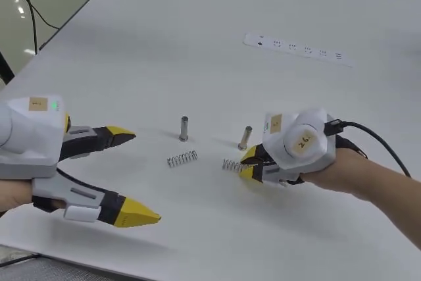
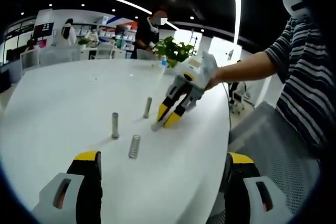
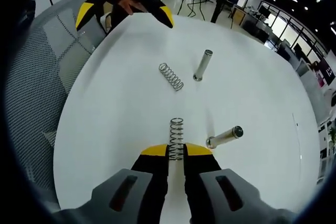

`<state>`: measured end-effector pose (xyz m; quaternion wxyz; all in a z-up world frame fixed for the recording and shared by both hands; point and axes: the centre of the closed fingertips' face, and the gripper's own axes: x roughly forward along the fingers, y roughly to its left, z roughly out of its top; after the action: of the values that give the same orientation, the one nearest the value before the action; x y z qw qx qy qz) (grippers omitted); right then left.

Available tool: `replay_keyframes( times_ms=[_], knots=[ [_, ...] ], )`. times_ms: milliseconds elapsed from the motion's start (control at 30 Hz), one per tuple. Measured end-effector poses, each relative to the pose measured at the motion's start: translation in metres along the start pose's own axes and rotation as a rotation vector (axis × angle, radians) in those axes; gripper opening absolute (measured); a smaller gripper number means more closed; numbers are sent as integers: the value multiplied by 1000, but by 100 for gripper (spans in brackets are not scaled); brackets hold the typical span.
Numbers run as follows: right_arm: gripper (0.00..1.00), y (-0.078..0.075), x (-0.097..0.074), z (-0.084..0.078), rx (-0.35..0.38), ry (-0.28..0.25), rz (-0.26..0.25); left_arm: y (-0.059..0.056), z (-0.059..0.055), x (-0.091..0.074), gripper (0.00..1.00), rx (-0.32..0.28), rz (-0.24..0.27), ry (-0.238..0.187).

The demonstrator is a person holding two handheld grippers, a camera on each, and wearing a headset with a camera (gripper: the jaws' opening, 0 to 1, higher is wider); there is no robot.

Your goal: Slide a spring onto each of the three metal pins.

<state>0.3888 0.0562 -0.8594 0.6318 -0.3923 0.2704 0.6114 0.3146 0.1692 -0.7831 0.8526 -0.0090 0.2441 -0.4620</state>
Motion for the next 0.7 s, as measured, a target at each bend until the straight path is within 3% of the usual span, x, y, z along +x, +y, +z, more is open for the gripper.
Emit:
replay_keyframes(
  times_ms=[700],
  knots=[
    [8,5,-32,7,-11,-34,-36,-14,3,9,94,21,-41,16]
  ],
)
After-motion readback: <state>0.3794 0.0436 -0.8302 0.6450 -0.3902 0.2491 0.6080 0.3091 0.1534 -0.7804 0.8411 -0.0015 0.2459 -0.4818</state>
